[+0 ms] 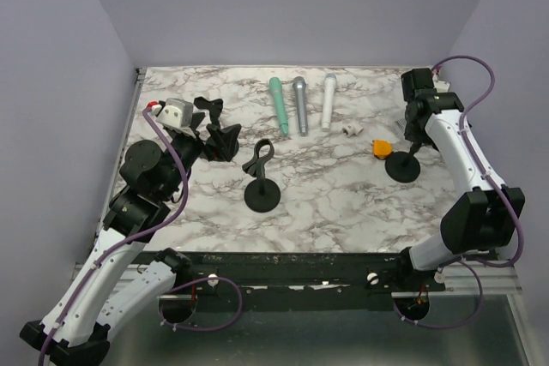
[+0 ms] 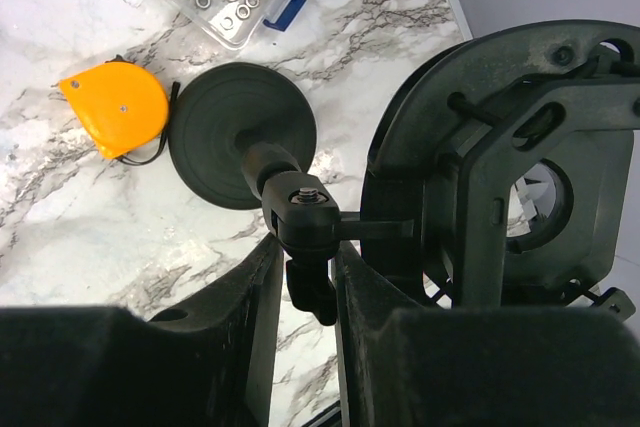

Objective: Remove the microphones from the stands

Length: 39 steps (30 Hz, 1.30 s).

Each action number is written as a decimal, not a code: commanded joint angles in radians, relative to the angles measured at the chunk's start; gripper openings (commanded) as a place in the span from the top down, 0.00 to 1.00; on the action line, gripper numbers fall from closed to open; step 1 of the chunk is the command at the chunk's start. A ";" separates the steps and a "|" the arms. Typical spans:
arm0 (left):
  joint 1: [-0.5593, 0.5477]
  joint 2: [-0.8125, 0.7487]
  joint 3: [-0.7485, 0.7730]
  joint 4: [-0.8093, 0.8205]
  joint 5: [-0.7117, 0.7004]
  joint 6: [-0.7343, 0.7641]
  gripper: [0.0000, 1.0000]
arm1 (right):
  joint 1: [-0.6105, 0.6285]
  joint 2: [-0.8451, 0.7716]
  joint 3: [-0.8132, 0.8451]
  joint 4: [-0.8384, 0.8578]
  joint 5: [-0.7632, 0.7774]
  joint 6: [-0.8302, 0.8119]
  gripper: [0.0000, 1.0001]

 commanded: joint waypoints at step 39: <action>-0.007 -0.104 0.162 -0.102 -0.090 -0.087 0.01 | 0.006 -0.615 -0.117 0.684 -0.699 -0.084 0.00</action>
